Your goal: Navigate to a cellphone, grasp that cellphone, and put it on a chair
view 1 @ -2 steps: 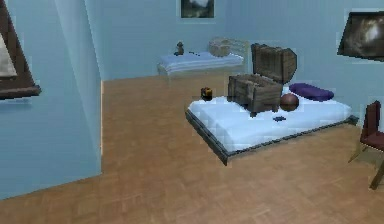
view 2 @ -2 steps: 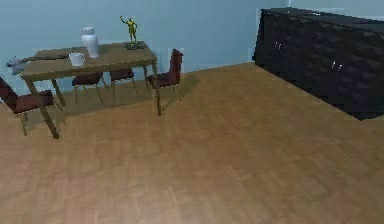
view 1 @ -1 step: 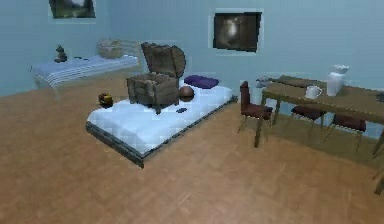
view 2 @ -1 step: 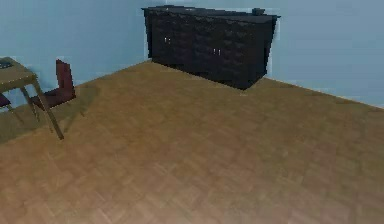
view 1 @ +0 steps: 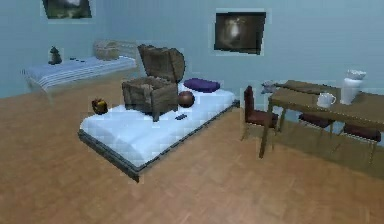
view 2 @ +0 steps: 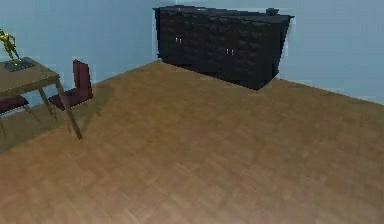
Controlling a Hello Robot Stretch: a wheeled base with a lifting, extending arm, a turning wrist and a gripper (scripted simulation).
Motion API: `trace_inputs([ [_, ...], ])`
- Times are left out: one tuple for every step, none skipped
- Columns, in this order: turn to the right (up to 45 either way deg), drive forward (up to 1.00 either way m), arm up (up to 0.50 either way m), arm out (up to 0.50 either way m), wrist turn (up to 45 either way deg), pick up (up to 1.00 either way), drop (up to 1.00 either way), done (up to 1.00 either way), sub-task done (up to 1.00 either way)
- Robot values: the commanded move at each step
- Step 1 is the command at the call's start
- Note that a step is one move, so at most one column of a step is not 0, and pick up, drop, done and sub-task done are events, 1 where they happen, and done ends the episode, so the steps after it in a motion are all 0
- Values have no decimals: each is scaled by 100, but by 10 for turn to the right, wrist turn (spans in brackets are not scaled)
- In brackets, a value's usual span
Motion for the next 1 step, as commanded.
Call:
trace_inputs([
  [30, 0, 0, 0, 0, 0, 0, 0, 0],
])
